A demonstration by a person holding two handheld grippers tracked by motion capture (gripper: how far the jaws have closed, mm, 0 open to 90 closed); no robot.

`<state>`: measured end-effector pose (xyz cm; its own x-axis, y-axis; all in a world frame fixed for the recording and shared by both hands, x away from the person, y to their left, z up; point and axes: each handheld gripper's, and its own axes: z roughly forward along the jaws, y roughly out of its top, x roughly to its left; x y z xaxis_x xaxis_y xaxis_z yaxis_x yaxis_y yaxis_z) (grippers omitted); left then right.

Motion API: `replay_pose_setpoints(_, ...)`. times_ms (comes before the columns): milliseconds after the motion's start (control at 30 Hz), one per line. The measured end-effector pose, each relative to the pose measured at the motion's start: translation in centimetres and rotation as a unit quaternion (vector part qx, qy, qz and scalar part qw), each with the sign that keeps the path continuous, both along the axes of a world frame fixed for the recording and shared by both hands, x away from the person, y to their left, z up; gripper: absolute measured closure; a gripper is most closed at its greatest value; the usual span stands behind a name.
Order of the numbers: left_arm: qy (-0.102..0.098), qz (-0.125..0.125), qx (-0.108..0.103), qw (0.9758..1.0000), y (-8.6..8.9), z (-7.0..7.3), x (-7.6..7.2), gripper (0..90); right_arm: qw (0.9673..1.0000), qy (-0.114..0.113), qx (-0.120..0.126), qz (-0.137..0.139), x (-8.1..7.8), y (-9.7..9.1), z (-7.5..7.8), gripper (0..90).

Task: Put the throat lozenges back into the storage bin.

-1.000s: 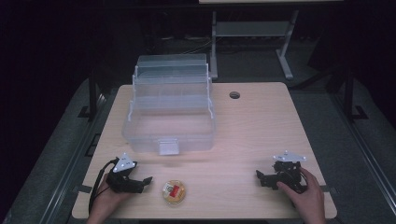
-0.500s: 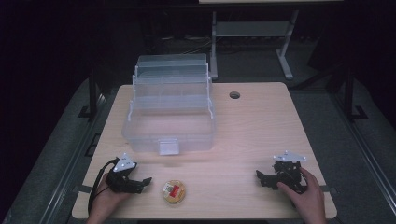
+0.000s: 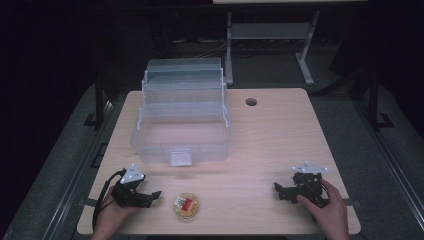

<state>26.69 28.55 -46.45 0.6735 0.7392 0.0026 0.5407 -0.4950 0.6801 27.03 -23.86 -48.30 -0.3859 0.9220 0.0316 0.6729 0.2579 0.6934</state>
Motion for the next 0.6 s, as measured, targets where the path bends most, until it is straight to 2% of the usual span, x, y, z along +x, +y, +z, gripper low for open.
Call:
replay_pose_setpoints(200,0.005,-0.001,0.001,1.0,0.0,0.5,-0.1,14.2,1.0,0.0,0.0,0.001,0.0,0.0,0.0,0.0)
replay_pose_setpoints(400,0.007,-0.004,0.01,0.9999,0.0,1.0,-0.2,14.2,1.0,-0.001,-0.001,0.002,0.0,0.0,0.0,0.0)
replay_pose_setpoints(600,0.025,-0.014,0.014,0.9995,-0.3,1.4,-0.3,14.2,1.0,-0.001,-0.001,0.005,0.0,0.0,0.0,0.0)
